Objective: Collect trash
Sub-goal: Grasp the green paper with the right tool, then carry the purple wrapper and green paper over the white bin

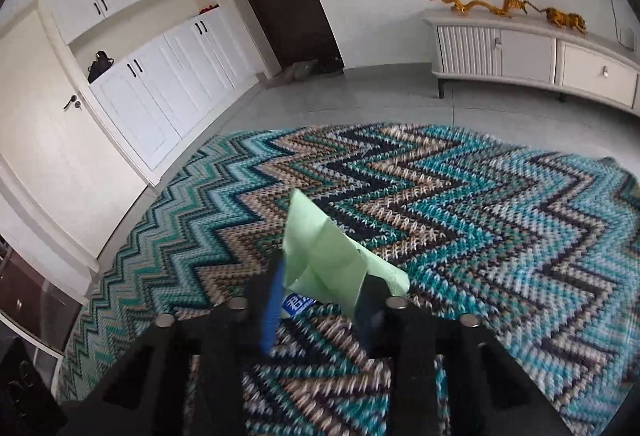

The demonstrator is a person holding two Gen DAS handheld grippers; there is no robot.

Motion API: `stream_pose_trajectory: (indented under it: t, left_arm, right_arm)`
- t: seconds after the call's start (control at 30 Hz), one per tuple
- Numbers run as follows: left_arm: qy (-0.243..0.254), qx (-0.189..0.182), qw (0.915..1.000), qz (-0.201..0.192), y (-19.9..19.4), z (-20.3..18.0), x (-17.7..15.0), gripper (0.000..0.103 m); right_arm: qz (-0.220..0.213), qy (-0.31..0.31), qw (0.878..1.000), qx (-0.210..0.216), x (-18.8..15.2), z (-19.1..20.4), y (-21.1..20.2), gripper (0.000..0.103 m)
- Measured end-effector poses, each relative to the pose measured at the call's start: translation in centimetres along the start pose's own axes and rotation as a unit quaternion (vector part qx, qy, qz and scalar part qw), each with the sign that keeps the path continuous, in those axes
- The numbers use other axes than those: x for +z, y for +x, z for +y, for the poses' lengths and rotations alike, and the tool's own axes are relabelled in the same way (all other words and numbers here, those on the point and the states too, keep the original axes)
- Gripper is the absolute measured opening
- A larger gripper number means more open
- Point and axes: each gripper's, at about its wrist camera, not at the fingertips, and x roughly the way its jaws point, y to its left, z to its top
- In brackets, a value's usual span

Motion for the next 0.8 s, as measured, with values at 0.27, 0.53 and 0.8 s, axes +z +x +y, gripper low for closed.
stream_pose_trajectory:
  t: [0.27,0.53,0.8]
  left_arm:
    - [0.005,0.032,0.9995,-0.008,-0.9,-1.3,-0.3,0.028]
    - [0.015,0.044,0.9987,-0.021,-5.7,-5.2,-2.5,0.028]
    - [0.043,0.03,0.9961,-0.071,-12.5,-11.7,-2.5,0.028]
  right_arm:
    - [-0.028,-0.018,0.999,-0.011,-2.0,2.0,-8.9,0.014]
    - [-0.077,-0.014,0.997,-0.014,-5.7,4.5,-20.8,0.013]
    - [-0.147,-0.018,0.988,-0.039,-10.9,6.3,-34.4,0.013]
